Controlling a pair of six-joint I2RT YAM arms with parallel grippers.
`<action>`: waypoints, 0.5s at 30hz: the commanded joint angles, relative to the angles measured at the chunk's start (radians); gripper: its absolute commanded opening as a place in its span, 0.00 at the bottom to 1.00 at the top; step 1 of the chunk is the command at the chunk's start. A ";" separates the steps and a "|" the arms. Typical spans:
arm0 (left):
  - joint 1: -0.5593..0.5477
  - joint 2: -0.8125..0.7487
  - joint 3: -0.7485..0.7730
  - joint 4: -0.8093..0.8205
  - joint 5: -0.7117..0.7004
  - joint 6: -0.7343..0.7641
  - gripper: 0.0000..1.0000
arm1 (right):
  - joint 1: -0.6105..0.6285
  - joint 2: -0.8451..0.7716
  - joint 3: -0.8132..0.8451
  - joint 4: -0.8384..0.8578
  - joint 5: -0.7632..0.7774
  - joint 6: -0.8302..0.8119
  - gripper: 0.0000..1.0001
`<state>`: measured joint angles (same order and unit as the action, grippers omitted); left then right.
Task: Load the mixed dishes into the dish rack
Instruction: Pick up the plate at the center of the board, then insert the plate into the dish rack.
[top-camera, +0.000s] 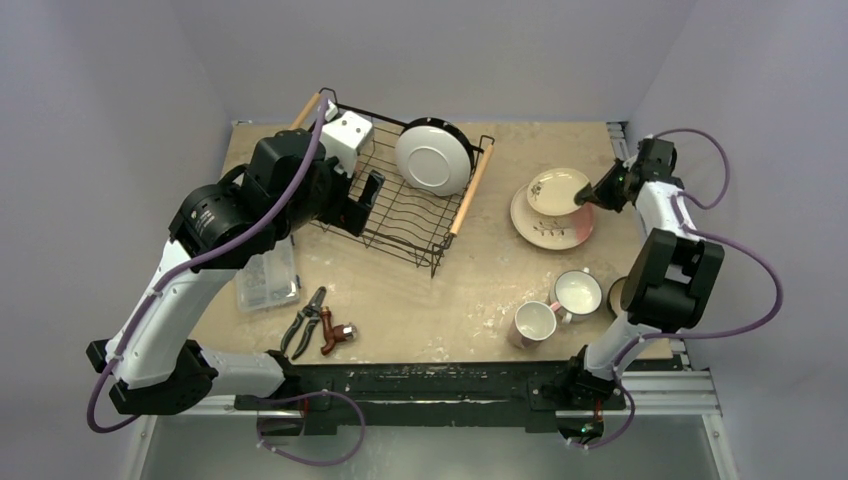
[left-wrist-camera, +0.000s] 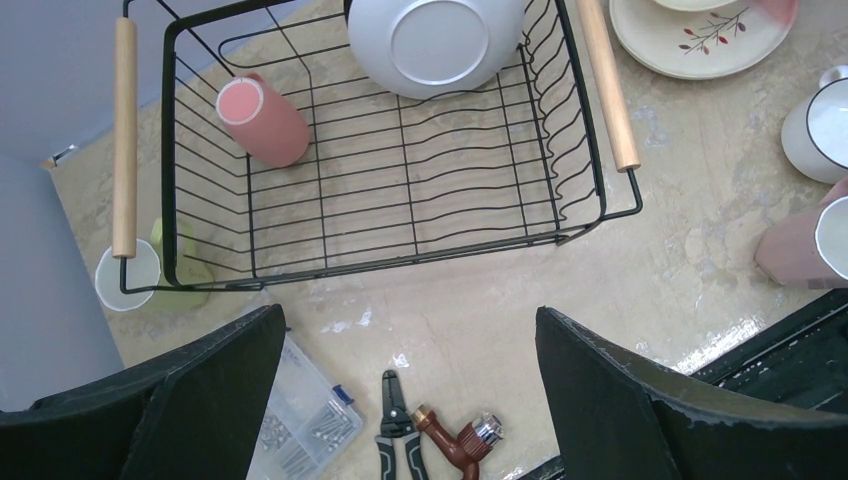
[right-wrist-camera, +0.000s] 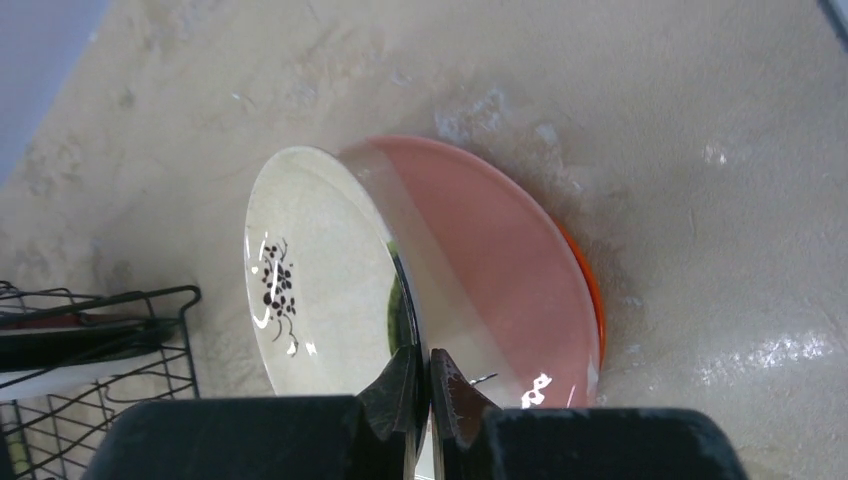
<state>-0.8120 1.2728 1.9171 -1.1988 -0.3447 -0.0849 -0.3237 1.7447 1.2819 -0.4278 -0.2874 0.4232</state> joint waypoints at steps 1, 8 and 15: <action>0.006 -0.007 0.036 0.009 -0.018 -0.004 0.95 | -0.012 -0.094 0.115 -0.021 -0.059 0.055 0.00; 0.022 -0.014 0.024 0.013 -0.015 -0.032 0.96 | -0.011 -0.116 0.250 -0.023 -0.158 0.110 0.00; 0.060 -0.023 0.008 0.021 0.010 -0.087 0.96 | 0.003 -0.110 0.335 0.083 -0.379 0.265 0.00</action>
<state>-0.7753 1.2713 1.9167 -1.1988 -0.3443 -0.1234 -0.3302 1.6623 1.5528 -0.4316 -0.4808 0.5652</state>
